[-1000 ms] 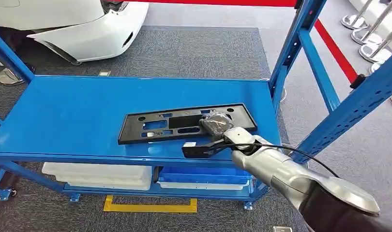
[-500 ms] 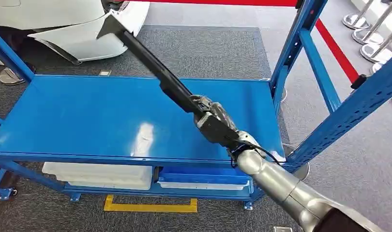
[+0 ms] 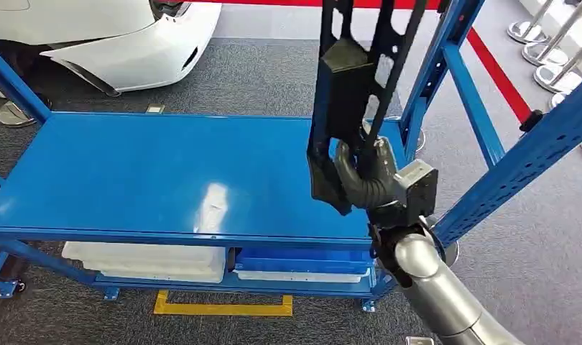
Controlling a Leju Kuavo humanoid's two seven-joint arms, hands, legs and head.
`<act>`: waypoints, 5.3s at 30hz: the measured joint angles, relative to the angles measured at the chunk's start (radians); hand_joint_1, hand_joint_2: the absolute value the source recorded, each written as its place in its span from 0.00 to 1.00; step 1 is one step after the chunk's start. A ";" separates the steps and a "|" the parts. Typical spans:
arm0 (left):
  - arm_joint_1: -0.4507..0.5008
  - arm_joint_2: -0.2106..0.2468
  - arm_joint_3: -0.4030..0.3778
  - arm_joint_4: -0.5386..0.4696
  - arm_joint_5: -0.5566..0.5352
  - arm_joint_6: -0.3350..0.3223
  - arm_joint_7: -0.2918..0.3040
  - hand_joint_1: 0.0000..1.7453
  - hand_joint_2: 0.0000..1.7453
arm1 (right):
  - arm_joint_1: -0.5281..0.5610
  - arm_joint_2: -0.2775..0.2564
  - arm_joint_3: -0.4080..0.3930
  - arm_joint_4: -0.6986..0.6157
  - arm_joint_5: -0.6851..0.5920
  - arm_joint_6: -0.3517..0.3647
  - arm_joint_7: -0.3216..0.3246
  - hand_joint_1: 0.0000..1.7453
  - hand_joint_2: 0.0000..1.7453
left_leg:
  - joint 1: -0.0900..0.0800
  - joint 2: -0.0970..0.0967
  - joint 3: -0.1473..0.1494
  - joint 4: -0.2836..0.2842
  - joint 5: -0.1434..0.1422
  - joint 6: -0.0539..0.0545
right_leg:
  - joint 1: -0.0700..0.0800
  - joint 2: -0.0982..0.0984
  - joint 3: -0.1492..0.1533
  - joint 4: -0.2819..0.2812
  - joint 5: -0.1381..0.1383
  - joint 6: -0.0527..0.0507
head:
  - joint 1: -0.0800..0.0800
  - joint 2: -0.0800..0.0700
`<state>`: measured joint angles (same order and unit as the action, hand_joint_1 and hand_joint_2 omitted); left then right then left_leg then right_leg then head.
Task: Take the parts from the cabinet and place them on the table.
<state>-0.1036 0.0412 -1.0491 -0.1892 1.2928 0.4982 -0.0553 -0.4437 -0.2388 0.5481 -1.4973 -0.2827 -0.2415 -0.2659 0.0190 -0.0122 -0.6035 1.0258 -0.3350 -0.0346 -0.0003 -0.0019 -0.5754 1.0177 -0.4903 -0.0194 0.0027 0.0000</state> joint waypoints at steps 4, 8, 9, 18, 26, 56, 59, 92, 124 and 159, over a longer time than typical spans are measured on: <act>-0.001 0.000 0.001 0.000 0.003 0.001 -0.021 0.00 1.00 | 0.015 -0.004 -0.040 -0.025 -0.036 0.009 -0.013 1.00 1.00 | 0.000 0.000 0.000 0.000 0.000 0.000 | 0.000 0.000 0.000 0.000 0.000 0.000 | -0.001 0.000; -0.001 0.000 0.002 0.000 0.004 -0.003 -0.035 0.00 1.00 | 0.025 -0.012 -0.059 -0.055 -0.017 0.029 -0.007 1.00 1.00 | 0.000 0.001 0.000 0.000 0.000 0.000 | 0.000 0.000 0.000 0.000 0.000 0.000 | 0.000 0.000; -0.001 0.000 0.002 0.000 0.003 -0.004 -0.039 0.00 1.00 | 0.026 -0.015 -0.059 -0.065 0.004 0.041 0.006 1.00 1.00 | 0.000 0.001 0.000 0.000 0.000 0.000 | 0.000 0.000 0.000 0.000 0.000 0.000 | 0.000 0.000; -0.003 0.000 0.002 0.000 0.003 -0.007 -0.073 0.00 1.00 | 0.013 -0.023 0.014 -0.134 0.174 0.224 0.148 1.00 1.00 | 0.000 0.001 0.000 -0.002 0.000 0.000 | 0.000 0.000 0.000 0.000 0.000 0.000 | -0.002 0.000; -0.003 0.000 0.002 0.000 0.004 0.000 -0.078 0.00 1.00 | -0.011 -0.022 0.083 -0.140 0.182 0.248 0.163 1.00 1.00 | 0.000 0.000 0.000 -0.002 0.000 0.000 | 0.000 0.000 0.000 0.000 0.000 0.000 | -0.001 0.000; -0.002 -0.026 0.127 0.000 0.109 0.060 -0.245 0.00 1.00 | -0.097 -0.016 0.201 -0.022 0.142 0.256 0.095 1.00 1.00 | 0.000 -0.001 -0.001 -0.003 0.000 0.000 | 0.000 0.000 -0.001 0.000 0.000 0.000 | -0.002 0.000; -0.002 -0.034 0.135 0.000 0.107 0.074 -0.240 0.00 1.00 | -0.097 -0.016 0.202 -0.014 0.142 0.256 0.086 1.00 1.00 | -0.001 0.000 -0.001 -0.002 0.000 0.000 | -0.004 -0.001 0.000 -0.001 0.000 0.000 | -0.002 0.000; -0.001 -0.044 0.151 0.000 0.085 0.066 -0.196 0.00 1.00 | -0.102 0.006 0.209 0.044 0.140 0.244 0.061 1.00 1.00 | 0.009 0.004 -0.133 0.321 -0.176 -0.033 | -0.009 0.000 -0.046 0.019 0.027 -0.035 | -0.022 0.000; -0.005 -0.031 0.152 0.001 0.081 0.035 -0.162 0.00 1.00 | -0.095 0.023 0.210 0.057 0.099 0.215 0.054 1.00 1.00 | -0.001 0.014 -0.136 0.327 -0.122 -0.034 | -0.001 -0.003 -0.036 0.012 0.023 -0.045 | -0.029 0.000; -0.009 -0.030 0.153 0.001 0.084 0.029 -0.174 0.00 1.00 | -0.099 0.061 0.214 0.081 0.081 0.207 0.049 1.00 1.00 | 0.006 0.014 0.058 0.019 -0.034 -0.031 | -0.004 -0.005 -0.045 0.009 0.030 -0.021 | 0.003 0.000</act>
<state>-0.1126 0.0114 -0.8965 -0.1884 1.3771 0.5272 -0.2297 -0.5430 -0.1774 0.7622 -1.4164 -0.2018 -0.0347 -0.2171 0.0253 0.0017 -0.5454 1.0444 -0.3686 -0.0655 -0.0043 -0.0070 -0.6203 1.0272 -0.4600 -0.0402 0.0053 0.0000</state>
